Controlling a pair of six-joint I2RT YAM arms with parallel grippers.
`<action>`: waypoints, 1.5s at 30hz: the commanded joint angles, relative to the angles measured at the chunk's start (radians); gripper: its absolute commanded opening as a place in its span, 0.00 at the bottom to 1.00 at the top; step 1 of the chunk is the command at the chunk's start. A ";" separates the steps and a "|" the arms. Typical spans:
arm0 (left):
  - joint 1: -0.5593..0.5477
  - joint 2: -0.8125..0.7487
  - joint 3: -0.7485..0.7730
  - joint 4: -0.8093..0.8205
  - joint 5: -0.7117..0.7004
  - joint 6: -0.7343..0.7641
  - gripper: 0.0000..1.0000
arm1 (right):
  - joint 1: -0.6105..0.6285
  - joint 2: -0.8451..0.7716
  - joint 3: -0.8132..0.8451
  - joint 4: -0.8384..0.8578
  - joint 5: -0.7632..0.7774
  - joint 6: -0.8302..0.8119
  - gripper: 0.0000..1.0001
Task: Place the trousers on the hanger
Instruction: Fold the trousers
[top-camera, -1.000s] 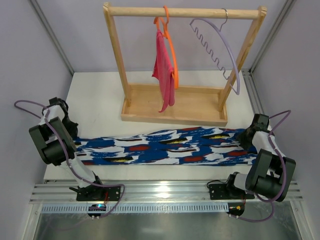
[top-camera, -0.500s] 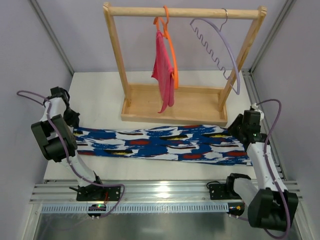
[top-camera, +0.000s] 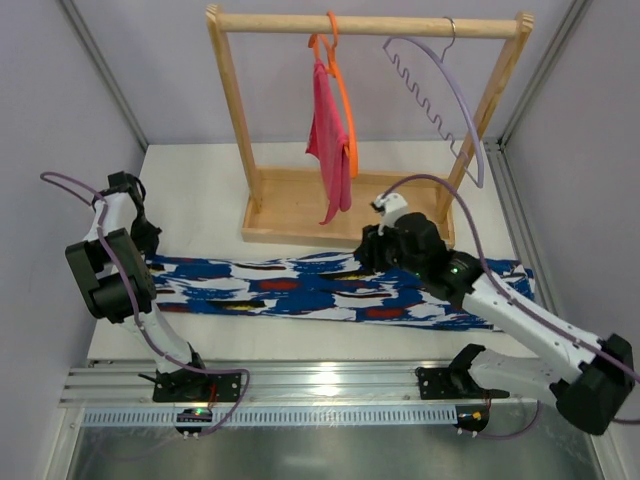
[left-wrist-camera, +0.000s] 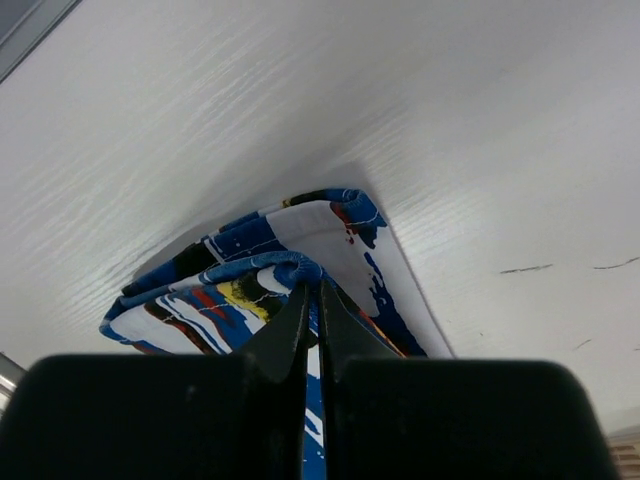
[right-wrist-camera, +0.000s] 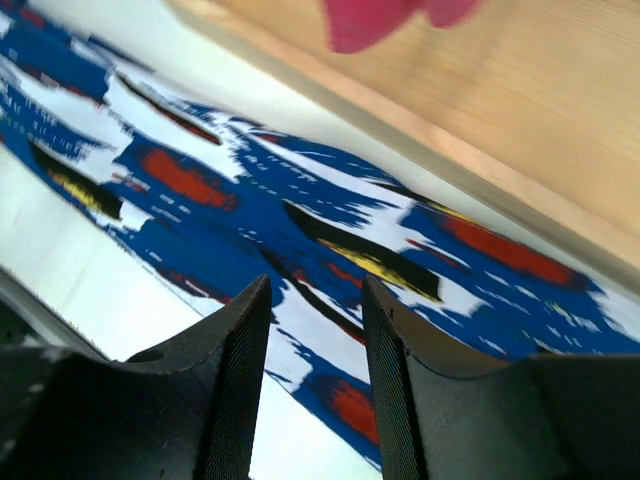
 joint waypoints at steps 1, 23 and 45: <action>0.001 -0.025 0.017 0.003 -0.096 0.001 0.00 | 0.158 0.172 0.171 0.052 0.003 -0.172 0.45; 0.003 -0.017 -0.041 0.011 -0.078 -0.004 0.01 | 0.285 1.142 0.887 -0.028 -0.234 -0.499 0.45; 0.003 -0.103 -0.062 0.003 -0.124 0.015 0.00 | 0.286 1.220 0.886 0.012 -0.102 -0.544 0.44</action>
